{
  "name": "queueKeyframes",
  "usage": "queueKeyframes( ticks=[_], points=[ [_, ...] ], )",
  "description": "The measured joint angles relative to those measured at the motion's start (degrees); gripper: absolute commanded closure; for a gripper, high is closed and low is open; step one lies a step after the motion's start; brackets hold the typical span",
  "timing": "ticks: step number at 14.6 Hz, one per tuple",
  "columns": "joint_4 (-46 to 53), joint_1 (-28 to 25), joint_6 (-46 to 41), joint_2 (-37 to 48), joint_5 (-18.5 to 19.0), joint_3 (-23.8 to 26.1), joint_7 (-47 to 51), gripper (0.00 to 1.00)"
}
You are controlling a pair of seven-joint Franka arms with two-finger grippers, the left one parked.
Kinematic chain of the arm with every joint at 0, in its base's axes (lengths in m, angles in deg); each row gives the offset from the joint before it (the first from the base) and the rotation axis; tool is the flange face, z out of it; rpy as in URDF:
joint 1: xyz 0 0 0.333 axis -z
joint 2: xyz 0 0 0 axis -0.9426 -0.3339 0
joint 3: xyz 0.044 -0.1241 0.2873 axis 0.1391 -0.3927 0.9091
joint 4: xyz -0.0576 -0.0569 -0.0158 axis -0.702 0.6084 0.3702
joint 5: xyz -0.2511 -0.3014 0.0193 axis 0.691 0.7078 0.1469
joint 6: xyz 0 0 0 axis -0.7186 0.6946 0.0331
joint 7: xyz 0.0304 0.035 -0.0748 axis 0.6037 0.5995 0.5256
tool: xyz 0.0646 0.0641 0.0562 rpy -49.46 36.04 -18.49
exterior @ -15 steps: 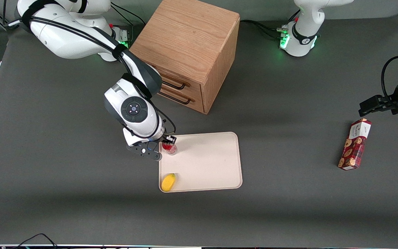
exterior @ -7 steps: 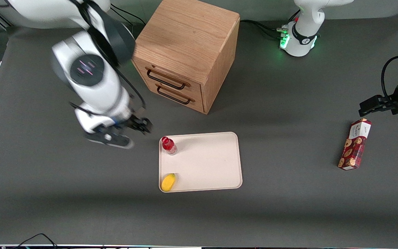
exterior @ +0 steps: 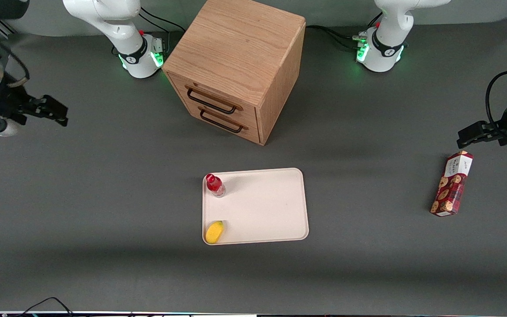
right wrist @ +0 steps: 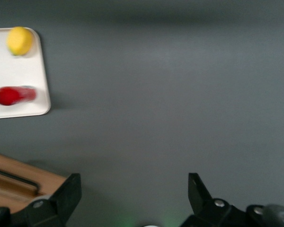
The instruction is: Place coke bottle on tray
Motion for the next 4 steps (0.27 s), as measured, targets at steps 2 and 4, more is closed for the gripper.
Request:
queueKeyframes(
  ticks=[2, 4],
  points=[
    [-7.69, 0.02, 4.97, 2.39, -2.33, -2.62, -1.92, 0.0],
    [-9.48, -0.17, 6.51, 2.4, -4.1, -2.67, -1.92, 0.0]
  ],
)
